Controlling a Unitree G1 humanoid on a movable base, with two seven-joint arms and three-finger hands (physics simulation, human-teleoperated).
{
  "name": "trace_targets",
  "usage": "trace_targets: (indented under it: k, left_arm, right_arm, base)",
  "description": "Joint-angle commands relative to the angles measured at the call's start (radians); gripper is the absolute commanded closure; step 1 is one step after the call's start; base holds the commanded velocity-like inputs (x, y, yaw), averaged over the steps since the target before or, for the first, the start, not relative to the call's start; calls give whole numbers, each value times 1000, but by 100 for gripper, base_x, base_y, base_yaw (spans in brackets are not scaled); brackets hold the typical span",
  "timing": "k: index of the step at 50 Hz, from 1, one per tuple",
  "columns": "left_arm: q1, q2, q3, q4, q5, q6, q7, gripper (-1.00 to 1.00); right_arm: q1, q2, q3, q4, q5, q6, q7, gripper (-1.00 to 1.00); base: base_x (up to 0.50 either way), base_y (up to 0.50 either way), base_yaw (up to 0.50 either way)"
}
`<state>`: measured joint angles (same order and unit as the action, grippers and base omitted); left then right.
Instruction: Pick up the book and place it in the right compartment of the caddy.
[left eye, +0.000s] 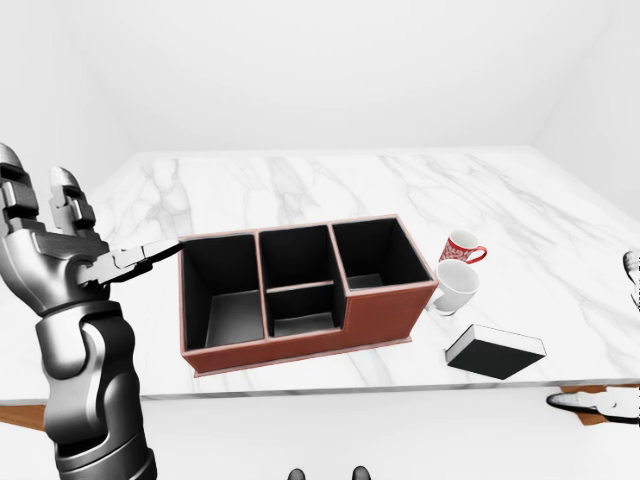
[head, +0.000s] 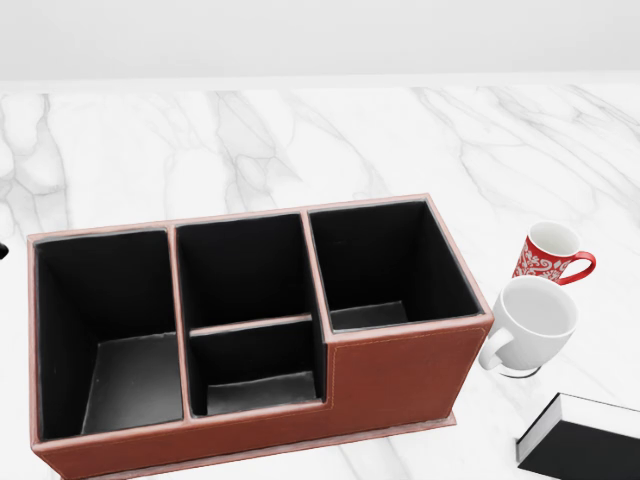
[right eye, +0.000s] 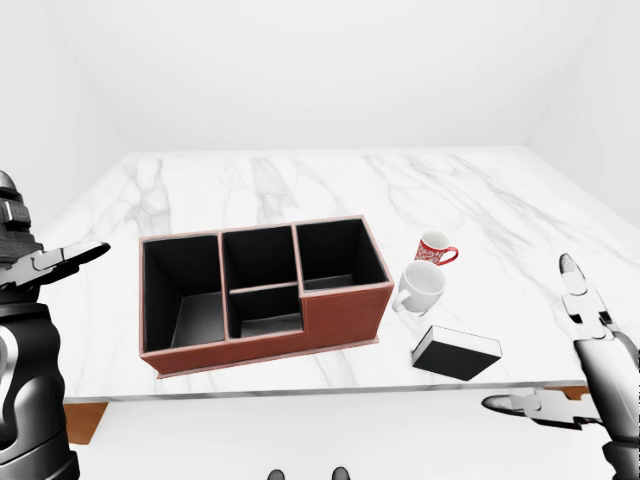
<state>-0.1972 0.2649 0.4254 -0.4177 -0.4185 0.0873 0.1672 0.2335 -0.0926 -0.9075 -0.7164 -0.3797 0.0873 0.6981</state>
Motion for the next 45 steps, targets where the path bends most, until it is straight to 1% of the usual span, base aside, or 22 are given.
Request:
trace_targets:
  k: [1, 13, 15, 17, 20, 26, 32, 37, 40, 45]
  left_arm:
    - [1, 0, 1, -11, 0, 0, 1, -100]
    - [0, -1, 1, -8, 2, 0, 0, -100]
    - [-2, -1, -1, 2, 5, 0, -3, -100]
    - [-1, -1, -1, -2, 4, 0, -2, -100]
    - [-2, -1, -1, -1, 4, 0, -1, -100]
    - [1, -1, 0, -5, 4, 0, -2, -100]
    - [2, -3, -1, -1, 7, 0, -5, -100]
    - [4, -4, -3, 1, 9, 0, -6, -100]
    - [4, -4, -3, 0, 10, 0, -6, -100]
    - [5, -4, -1, 0, 8, 0, -7, -100]
  right_arm:
    - [24, 17, -3, 79, 12, 0, 0, -100]
    - [34, 17, 1, 147, 14, 0, 0, -100]
    - [41, 28, 7, 183, 18, 0, 0, -100]
    - [37, 13, 3, 173, 18, 0, 0, -100]
    - [42, 22, 9, 213, 22, 0, 0, -100]
    - [38, 4, 12, 229, 24, 0, 0, -100]
    - [39, 4, 36, 298, 23, 0, 0, -100]
    - [39, -4, 42, 261, 19, 0, 0, -100]
    - [38, -1, 57, 301, 11, 0, 0, -100]
    - [36, -22, 77, 324, -18, 0, 0, -100]
  base:
    - [0, 0, 0]
    - [0, 0, 0]
    - [0, 0, 0]
    - [0, 0, 0]
    - [0, 0, 0]
    - [0, 0, 0]
    - [0, 0, 0]
    - [0, 0, 0]
    - [0, 0, 0]
    - [0, 0, 0]
